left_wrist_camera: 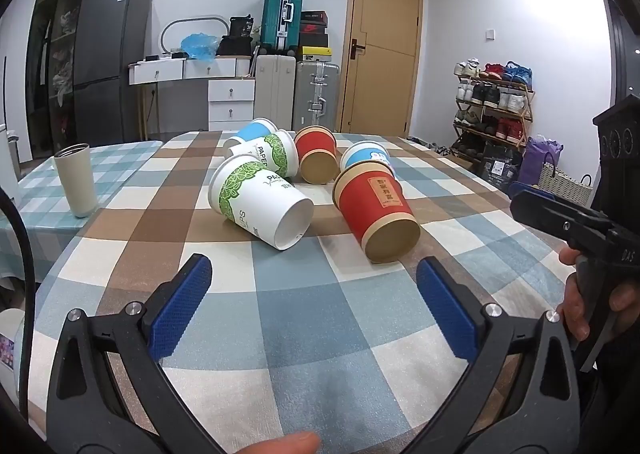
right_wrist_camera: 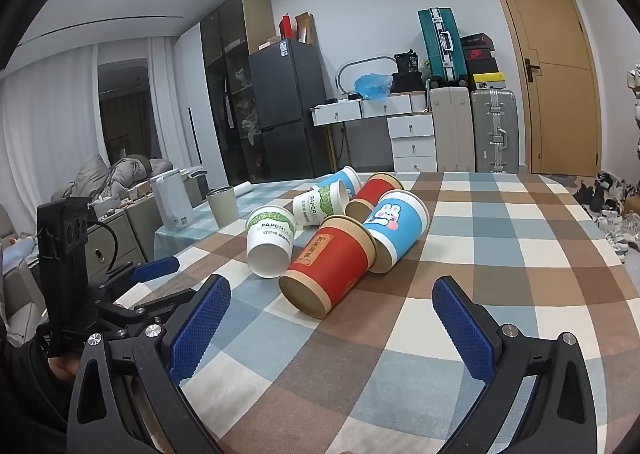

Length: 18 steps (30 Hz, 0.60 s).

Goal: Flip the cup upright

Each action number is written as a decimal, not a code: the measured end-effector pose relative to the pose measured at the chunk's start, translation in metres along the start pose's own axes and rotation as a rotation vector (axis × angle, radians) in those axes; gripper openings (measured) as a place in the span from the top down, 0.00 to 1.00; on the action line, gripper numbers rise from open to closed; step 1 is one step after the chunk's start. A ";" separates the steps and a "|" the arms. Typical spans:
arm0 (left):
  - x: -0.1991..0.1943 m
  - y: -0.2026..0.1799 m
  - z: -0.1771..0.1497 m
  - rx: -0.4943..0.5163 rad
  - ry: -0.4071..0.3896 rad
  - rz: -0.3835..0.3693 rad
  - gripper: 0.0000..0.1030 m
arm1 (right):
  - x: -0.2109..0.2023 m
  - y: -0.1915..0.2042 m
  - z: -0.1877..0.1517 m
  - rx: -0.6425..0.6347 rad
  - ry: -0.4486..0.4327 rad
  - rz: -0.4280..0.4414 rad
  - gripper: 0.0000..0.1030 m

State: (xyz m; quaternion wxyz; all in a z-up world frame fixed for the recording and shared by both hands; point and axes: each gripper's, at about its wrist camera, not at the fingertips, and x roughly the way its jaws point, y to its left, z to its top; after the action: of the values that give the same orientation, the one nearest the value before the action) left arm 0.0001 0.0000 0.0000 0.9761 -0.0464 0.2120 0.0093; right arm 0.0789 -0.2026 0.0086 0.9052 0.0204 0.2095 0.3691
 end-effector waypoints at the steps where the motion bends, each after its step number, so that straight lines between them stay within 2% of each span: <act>1: 0.000 0.000 0.000 -0.002 0.001 -0.001 0.01 | 0.000 0.000 0.000 0.000 -0.004 0.001 0.00; 18: 0.000 0.000 0.000 -0.010 -0.001 -0.004 0.01 | 0.001 0.000 0.000 0.005 -0.003 0.002 0.00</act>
State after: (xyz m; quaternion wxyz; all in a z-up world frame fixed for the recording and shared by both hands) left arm 0.0001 0.0005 0.0000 0.9760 -0.0516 0.2112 0.0084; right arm 0.0794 -0.2023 0.0085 0.9051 0.0233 0.2091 0.3694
